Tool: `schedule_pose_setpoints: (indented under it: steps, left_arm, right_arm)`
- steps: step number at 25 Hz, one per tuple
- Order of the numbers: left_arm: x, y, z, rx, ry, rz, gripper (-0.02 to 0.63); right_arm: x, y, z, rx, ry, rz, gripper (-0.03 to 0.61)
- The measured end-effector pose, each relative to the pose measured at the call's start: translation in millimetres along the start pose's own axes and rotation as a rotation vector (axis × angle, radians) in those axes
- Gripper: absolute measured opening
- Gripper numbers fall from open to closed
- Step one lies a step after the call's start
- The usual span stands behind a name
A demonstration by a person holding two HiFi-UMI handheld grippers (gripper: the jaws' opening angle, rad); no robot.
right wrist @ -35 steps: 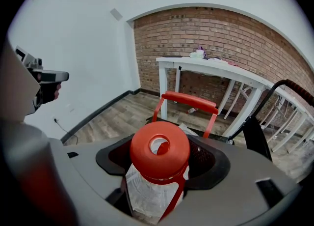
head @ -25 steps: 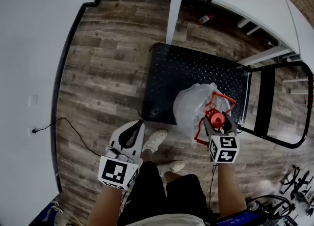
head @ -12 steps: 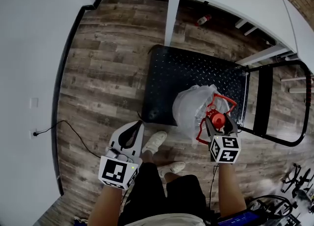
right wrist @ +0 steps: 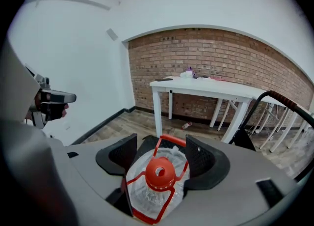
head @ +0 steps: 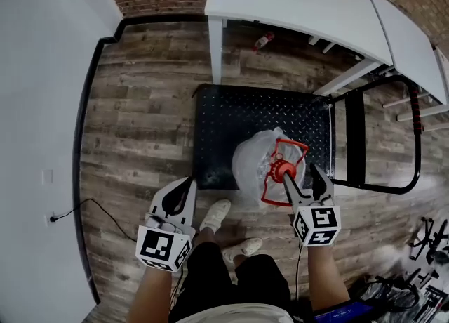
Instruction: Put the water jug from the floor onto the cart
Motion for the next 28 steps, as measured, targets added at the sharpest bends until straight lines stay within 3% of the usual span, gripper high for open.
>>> schedule_pose_setpoints:
  steps: [4, 13, 21, 28]
  left_arm:
    - [2.1, -12.9, 20.6, 0.018, -0.009, -0.040, -0.006]
    - [18.5, -62.8, 77.8, 0.126, -0.026, -0.206, -0.006]
    - [16.8, -133.8, 109.8, 0.165, -0.057, -0.336, -0.006]
    - [9.6, -210.2, 119.8, 0.206, -0.068, -0.451, -0.006]
  right_arm:
    - [-30.7, -8.7, 18.9, 0.022, -0.040, -0.044, 0.307]
    - [-112.8, -31.1, 52.4, 0.089, -0.125, -0.239, 0.175]
    - [-204.1, -54.8, 63.5, 0.118, -0.188, -0.369, 0.066]
    - [-274.1, -77.6, 54.4, 0.146, -0.232, -0.474, 0.031]
Point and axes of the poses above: the fingertips, and each gripper's own axes: x forward along the fingers, y to its left, z out of its top, the point moved 6 cm from there along -x, backward along the fingers, and after that the axes turned 14 degrees about -x, right-handed, at the moved point
